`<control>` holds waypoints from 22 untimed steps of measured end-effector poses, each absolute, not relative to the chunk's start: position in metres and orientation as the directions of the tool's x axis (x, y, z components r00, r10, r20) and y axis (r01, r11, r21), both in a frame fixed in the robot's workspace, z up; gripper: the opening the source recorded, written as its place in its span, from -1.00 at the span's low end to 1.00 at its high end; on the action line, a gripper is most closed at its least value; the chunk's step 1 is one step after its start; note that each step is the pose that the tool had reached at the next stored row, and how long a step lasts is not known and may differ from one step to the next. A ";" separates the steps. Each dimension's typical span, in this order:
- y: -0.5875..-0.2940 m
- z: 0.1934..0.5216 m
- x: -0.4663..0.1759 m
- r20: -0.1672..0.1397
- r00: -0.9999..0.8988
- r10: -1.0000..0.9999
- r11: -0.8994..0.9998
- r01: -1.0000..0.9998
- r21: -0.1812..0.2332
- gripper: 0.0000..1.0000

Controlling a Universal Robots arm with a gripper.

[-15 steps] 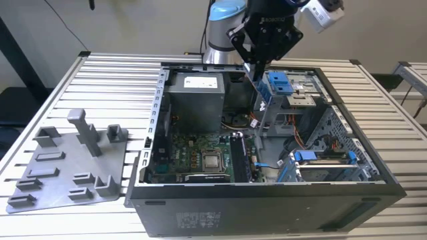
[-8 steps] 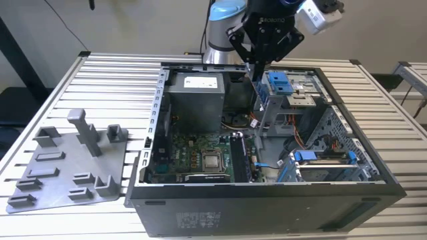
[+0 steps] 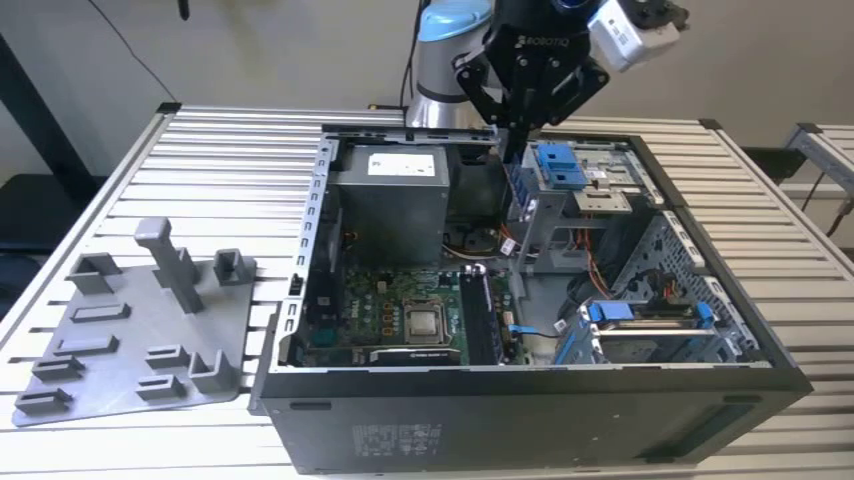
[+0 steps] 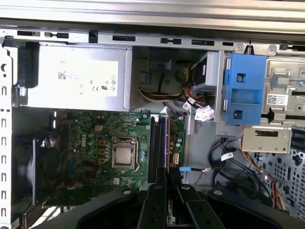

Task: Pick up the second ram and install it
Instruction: 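Insert the second ram into the second slot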

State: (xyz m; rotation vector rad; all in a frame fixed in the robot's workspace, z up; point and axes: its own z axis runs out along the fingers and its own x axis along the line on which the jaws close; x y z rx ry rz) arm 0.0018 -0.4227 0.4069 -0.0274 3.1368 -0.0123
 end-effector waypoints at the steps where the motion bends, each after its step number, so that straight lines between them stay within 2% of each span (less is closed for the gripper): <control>1: -0.423 0.407 0.002 -0.005 -1.000 -0.011 1.000 -0.011 -0.008 -0.72; 22: -0.423 0.404 0.002 -0.005 -1.000 0.027 1.000 0.027 -0.008 -0.72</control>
